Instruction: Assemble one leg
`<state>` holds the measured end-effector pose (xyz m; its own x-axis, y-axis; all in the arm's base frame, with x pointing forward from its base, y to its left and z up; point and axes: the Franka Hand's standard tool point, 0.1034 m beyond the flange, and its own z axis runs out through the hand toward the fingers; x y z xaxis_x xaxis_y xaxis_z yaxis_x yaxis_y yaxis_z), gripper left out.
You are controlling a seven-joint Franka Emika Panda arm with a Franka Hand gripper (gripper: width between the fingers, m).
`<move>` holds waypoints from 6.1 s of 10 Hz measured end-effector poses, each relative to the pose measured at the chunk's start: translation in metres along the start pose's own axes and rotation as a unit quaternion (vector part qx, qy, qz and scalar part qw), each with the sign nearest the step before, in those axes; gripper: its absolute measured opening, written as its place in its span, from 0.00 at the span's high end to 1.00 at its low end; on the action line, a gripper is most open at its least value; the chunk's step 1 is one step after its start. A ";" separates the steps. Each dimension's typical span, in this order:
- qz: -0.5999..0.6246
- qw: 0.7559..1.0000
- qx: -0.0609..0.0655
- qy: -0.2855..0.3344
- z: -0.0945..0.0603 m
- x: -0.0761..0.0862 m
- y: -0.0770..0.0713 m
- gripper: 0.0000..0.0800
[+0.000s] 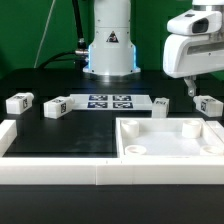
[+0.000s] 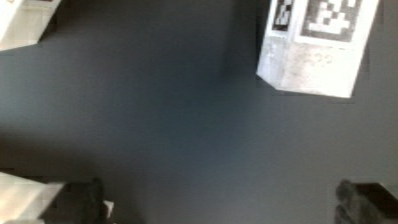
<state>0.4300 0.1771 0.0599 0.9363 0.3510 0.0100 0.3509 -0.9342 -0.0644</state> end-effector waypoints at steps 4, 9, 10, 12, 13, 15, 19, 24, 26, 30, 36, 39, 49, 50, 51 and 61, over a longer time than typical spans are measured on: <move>0.001 0.983 -0.002 -0.181 0.004 -0.009 -0.025 0.19; -0.003 0.925 0.006 -0.380 0.007 -0.021 -0.030 0.19; -0.003 0.910 0.009 -0.414 0.008 -0.023 -0.031 0.19; 0.013 0.888 0.004 -0.459 0.020 -0.028 -0.034 0.19; 0.013 0.889 0.004 -0.458 0.025 -0.030 -0.035 0.19; 0.013 0.888 0.005 -0.460 0.035 -0.037 -0.035 0.19; 0.014 0.884 0.006 -0.468 0.051 -0.051 -0.034 0.19; 0.014 0.886 0.007 -0.463 0.054 -0.050 -0.035 0.52; 0.014 0.886 0.007 -0.463 0.054 -0.049 -0.035 0.64; 0.014 0.886 0.007 -0.463 0.054 -0.050 -0.035 0.64; 0.010 0.899 0.007 -0.437 -0.031 -0.021 -0.020 0.64; 0.013 0.923 0.005 -0.384 -0.022 -0.013 -0.020 0.64; 0.035 0.997 -0.015 0.068 -0.048 0.010 0.036 0.64; 0.026 0.991 -0.017 0.130 -0.050 0.020 0.036 0.64; 0.000 0.991 -0.021 0.135 -0.049 0.025 0.043 0.64; 0.020 0.988 -0.022 0.155 -0.069 0.079 0.088 0.64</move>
Offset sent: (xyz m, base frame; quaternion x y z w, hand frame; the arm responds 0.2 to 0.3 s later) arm -0.0092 0.0290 0.0012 0.0022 -0.1661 0.0198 0.9859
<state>0.5364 0.1180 0.1236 0.9062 0.2844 0.3129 0.3079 -0.9510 -0.0273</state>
